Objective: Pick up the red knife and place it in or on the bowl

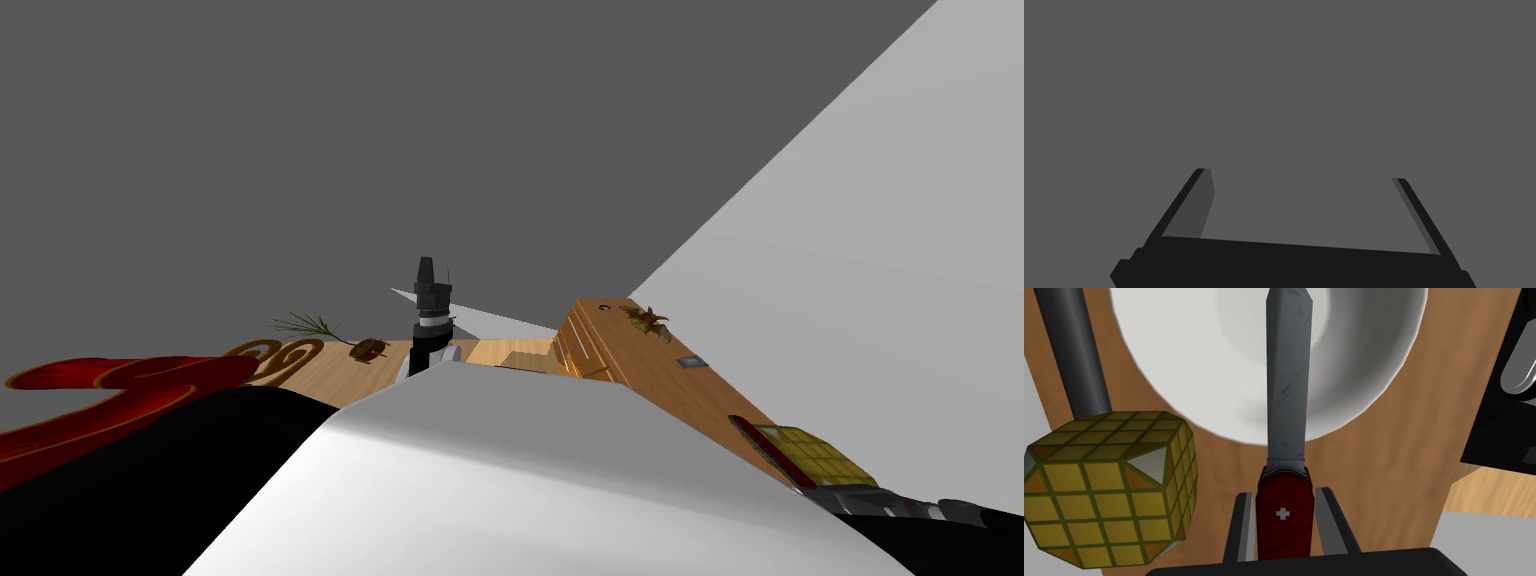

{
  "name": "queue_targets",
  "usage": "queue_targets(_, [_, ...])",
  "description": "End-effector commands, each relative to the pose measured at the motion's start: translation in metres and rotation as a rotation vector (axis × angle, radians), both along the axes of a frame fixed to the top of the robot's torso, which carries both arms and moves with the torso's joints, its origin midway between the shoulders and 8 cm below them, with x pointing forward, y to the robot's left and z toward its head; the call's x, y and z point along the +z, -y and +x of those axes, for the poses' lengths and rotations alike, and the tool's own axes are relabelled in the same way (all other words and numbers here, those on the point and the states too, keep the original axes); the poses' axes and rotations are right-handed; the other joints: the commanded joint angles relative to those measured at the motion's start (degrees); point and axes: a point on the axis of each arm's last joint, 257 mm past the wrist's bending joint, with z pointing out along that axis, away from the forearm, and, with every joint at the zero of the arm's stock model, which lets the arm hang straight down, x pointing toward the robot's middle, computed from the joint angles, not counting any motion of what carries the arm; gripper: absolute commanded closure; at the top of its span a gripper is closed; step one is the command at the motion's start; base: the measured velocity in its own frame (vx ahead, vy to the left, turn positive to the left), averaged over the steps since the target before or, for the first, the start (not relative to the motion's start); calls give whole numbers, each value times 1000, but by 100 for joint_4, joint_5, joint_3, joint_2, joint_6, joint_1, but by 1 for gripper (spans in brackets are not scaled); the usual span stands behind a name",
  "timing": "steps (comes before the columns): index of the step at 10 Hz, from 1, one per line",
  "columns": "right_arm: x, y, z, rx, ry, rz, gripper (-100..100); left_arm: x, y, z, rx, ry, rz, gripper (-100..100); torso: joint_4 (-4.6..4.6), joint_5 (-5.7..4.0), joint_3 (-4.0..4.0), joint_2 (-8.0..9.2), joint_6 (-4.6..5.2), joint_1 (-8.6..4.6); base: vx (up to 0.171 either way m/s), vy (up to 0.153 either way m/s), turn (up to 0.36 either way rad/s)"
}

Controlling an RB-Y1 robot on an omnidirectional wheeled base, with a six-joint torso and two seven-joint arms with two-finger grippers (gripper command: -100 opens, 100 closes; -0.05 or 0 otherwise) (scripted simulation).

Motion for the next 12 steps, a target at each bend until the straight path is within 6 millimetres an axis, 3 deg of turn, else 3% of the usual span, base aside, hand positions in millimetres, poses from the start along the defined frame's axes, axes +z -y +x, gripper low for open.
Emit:
queue_targets(1, [11, 4, 11, 38, -11, -7, 100, 0, 0, 0, 0, 0, 0, 0, 0, 0, 0, 0, 0, 0, -177, -24, -62])
queue_targets(4, [29, 11, 27, 96, -32, -16, 100, 0, 0, 0, 0, 0, 0, 0, 0, 2, 5, 10, 0, 16, -193, -19, -42])
queue_targets(6, [30, 11, 27, 98, -32, -18, 100, 0, 0, 0, 0, 0, 0, 0, -2, -3, -2, -4, -2, 9, -97, -14, -12])
queue_targets(7, [31, 11, 27, 100, -34, -18, -100, 0, 0, 0, 0, 0, 0, 0, -8, -3, -19, -34, -5, 15, -13, -2, -4])
queue_targets(11, [30, 11, 27, 99, -35, -17, -100, 0, 0, 0, 0, 0, 0, 0, -18, -2, -42, -71, -8, 19, -2, 0, 0])
queue_targets(12, [30, 11, 27, 99, -35, -17, 0, 0, 0, 0, 0, 0, 0, 0, -18, -2, -42, -72, -9, 20, 0, 0, 0])
